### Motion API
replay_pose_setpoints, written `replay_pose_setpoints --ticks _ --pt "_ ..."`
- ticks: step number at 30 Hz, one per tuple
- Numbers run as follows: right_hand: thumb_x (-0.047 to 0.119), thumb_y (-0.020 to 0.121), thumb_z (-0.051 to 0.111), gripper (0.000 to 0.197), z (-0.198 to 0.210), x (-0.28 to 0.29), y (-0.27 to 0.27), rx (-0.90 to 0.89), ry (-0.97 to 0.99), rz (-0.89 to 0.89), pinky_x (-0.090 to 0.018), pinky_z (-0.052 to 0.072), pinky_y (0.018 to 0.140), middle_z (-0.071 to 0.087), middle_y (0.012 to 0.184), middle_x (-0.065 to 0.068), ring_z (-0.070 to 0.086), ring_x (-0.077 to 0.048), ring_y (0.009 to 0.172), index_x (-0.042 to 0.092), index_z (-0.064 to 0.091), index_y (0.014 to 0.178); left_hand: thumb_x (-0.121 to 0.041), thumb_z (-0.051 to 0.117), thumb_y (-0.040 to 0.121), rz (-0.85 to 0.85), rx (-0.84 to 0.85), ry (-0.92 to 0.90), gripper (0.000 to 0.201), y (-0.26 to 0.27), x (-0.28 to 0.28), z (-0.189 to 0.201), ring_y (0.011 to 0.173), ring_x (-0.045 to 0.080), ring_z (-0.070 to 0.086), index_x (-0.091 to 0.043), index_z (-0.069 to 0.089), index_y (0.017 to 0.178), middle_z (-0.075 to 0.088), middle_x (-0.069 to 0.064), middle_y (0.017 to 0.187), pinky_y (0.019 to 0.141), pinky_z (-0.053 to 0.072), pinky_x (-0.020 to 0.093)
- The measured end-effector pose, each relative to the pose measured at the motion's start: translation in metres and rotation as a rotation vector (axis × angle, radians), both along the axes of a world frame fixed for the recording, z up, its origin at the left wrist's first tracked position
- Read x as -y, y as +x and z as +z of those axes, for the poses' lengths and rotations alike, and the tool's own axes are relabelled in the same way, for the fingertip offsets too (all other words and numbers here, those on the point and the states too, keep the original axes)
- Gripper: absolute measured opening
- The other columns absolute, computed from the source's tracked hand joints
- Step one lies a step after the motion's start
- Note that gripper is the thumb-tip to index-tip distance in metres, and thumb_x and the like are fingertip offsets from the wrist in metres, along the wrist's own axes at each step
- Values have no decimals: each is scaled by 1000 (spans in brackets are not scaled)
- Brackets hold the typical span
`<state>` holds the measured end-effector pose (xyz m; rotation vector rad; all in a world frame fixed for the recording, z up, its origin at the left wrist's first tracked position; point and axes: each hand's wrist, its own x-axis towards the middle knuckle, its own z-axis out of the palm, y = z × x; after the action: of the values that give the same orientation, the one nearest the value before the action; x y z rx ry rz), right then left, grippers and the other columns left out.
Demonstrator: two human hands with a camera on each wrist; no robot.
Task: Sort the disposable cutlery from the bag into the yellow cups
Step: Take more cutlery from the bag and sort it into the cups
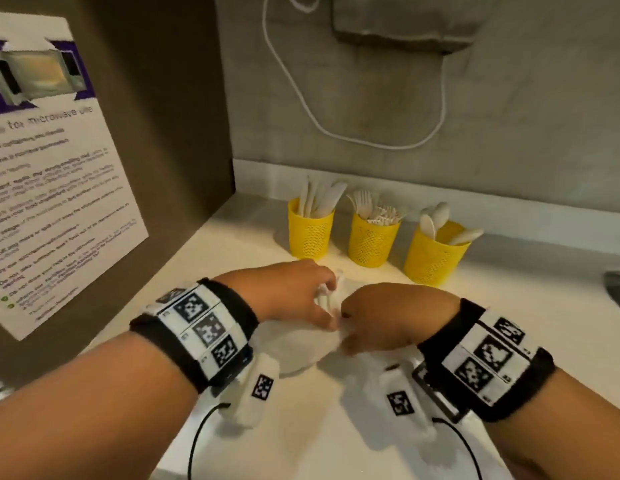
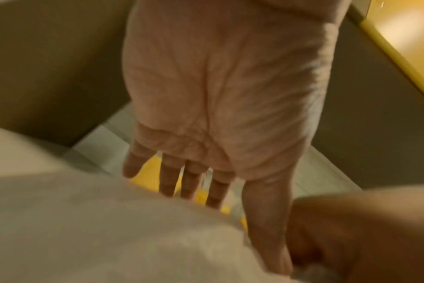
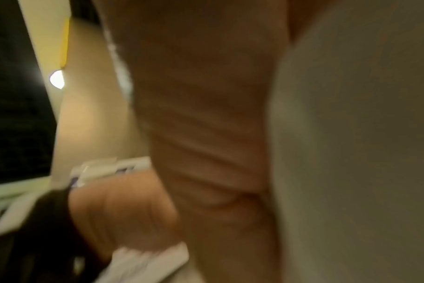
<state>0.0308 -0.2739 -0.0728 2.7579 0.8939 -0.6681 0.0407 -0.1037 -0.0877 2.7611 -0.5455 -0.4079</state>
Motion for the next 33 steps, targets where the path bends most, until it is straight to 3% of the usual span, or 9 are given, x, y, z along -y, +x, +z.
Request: replay_pose_setpoints --ticks 2,7,12,14,19,24,26,28,33 --pt "60 88 54 51 13 29 0 -46 58 -118 -30 47 75 67 110 0 62 -21 94 21 63 120 -47 79 75 -106 -32 48 49 14 26 -14 104 20 56 -27 59 115 50 -3 121 93 49 37" --pt "43 84 67 52 -3 71 -6 -53 23 -187 -38 47 94 57 126 6 55 -21 111 33 52 132 -17 73 78 -265 85 49 17 32 63 -35 91 24 54 -25 58 82 42 -3 103 76 44 30" --pt "30 98 50 27 -29 79 -13 -20 -51 -102 -34 45 84 63 111 -6 57 -26 97 11 63 111 -21 80 77 -287 65 17 25 48 45 -37 128 18 49 -25 58 67 50 2 111 89 43 26" --pt "29 102 41 33 -31 89 -12 10 -33 -152 -36 43 90 63 114 -7 57 -28 104 7 63 111 -25 80 77 -257 73 -6 28 50 28 -35 125 11 49 -26 56 62 51 -2 122 90 40 23" --pt "21 95 49 9 -18 121 -1 200 19 -333 -28 36 71 58 93 -1 53 -22 86 18 56 89 -29 80 78 -138 110 -31 27 44 -13 -22 108 2 50 -28 60 61 43 -16 139 88 41 24" --pt "25 88 64 30 -7 115 -3 307 318 -372 -28 48 83 56 114 7 57 -15 101 31 59 117 -45 78 77 -129 91 -103 15 29 -13 0 111 1 51 -32 69 78 48 -25 121 89 38 21" --pt "33 83 73 49 -4 93 -7 183 468 -319 -27 48 88 53 118 11 55 -11 105 33 52 127 -55 71 78 -152 103 -228 26 20 13 4 104 3 56 -32 68 89 55 -18 110 91 45 27" --pt "31 81 74 56 -13 72 -7 154 383 -269 -28 47 84 57 118 6 57 -15 104 28 48 131 -60 65 79 -182 128 -199 36 11 42 -1 96 9 58 -29 62 97 58 -12 103 85 50 34" --pt "19 88 64 40 -31 74 -3 301 423 -336 -27 41 75 64 111 -4 60 -23 98 20 53 126 -36 64 89 -154 236 -35 20 10 66 -22 86 23 57 -23 51 83 57 -2 86 61 34 31"
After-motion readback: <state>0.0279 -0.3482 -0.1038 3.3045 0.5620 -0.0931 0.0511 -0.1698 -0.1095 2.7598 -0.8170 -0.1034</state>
